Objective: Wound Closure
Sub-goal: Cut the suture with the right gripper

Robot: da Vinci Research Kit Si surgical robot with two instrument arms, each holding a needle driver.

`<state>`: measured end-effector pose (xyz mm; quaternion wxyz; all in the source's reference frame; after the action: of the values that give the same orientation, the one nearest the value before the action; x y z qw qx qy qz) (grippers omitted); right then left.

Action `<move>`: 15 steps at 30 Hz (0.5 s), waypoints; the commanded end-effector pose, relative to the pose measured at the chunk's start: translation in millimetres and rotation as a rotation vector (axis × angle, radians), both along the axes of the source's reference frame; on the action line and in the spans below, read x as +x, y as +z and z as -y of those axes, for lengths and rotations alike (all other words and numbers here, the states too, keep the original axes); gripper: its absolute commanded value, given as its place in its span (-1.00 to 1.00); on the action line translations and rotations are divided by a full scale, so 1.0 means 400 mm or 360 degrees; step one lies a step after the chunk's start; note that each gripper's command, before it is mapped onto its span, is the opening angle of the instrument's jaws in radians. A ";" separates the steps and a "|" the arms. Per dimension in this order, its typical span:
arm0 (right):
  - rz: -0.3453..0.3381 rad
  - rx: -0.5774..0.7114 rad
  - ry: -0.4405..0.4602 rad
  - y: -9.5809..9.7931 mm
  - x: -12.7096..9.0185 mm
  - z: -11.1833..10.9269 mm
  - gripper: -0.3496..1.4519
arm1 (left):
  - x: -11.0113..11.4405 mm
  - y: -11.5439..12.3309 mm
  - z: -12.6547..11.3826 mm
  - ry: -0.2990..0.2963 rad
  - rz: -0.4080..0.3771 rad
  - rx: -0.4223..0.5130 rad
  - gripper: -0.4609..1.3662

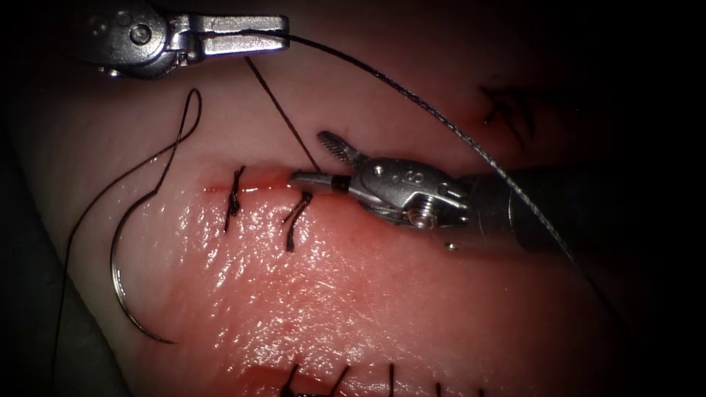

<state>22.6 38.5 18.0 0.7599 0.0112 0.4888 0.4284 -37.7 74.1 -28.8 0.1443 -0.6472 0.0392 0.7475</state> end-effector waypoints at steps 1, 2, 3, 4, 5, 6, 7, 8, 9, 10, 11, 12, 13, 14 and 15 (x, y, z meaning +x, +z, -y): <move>-0.0001 0.0001 -0.0001 0.0000 0.0001 0.0000 0.63 | -0.0001 0.0001 0.0001 0.0011 0.0002 0.0002 -0.88; -0.0001 0.0001 -0.0001 0.0000 0.0002 0.0001 0.63 | -0.0001 0.0001 0.0001 0.0011 0.0002 0.0002 -0.88; -0.0001 0.0001 -0.0001 -0.0001 0.0002 0.0001 0.62 | -0.0001 0.0001 0.0001 0.0011 0.0001 0.0002 -0.88; -0.0002 0.0001 -0.0001 -0.0003 0.0003 0.0002 0.63 | -0.0002 0.0001 0.0001 0.0011 0.0001 0.0002 -0.88; -0.0002 0.0001 -0.0001 -0.0004 0.0003 0.0003 0.63 | -0.0002 0.0001 0.0000 0.0011 0.0002 0.0002 -0.88; -0.0002 0.0001 -0.0001 -0.0005 0.0004 0.0003 0.63 | -0.0003 0.0002 -0.0001 0.0010 0.0001 0.0002 -0.88; -0.0002 0.0002 -0.0001 -0.0006 0.0004 0.0004 0.63 | -0.0004 0.0003 -0.0003 0.0010 0.0002 0.0002 -0.88; -0.0002 0.0002 -0.0001 -0.0007 0.0004 0.0004 0.63 | -0.0004 0.0004 -0.0004 0.0010 0.0002 0.0002 -0.88; -0.0002 0.0002 -0.0001 -0.0008 0.0004 0.0004 0.63 | -0.0005 0.0005 -0.0006 0.0008 0.0004 0.0011 -0.88; -0.0002 0.0002 -0.0001 -0.0008 0.0004 0.0004 0.63 | -0.0005 0.0007 -0.0008 0.0008 0.0005 0.0011 -0.88; -0.0002 0.0002 -0.0001 -0.0009 0.0004 0.0004 0.63 | -0.0005 0.0007 -0.0009 0.0008 0.0005 0.0011 -0.88; -0.0002 0.0002 -0.0001 -0.0009 0.0004 0.0004 0.63 | -0.0005 0.0008 -0.0011 0.0008 0.0006 0.0011 -0.88; -0.0003 0.0002 -0.0002 -0.0010 0.0005 0.0005 0.64 | -0.0004 0.0009 -0.0014 0.0009 0.0007 0.0012 -0.88; -0.0003 0.0002 -0.0002 -0.0011 0.0005 0.0006 0.64 | -0.0003 0.0011 -0.0019 0.0010 0.0008 0.0013 -0.88; -0.0003 0.0002 -0.0002 -0.0012 0.0006 0.0007 0.64 | -0.0002 0.0013 -0.0025 0.0007 0.0011 0.0013 -0.88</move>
<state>22.9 38.2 17.5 0.7597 0.0116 0.4886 0.4290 -37.8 75.5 -28.2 0.1475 -0.6484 0.0383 0.7459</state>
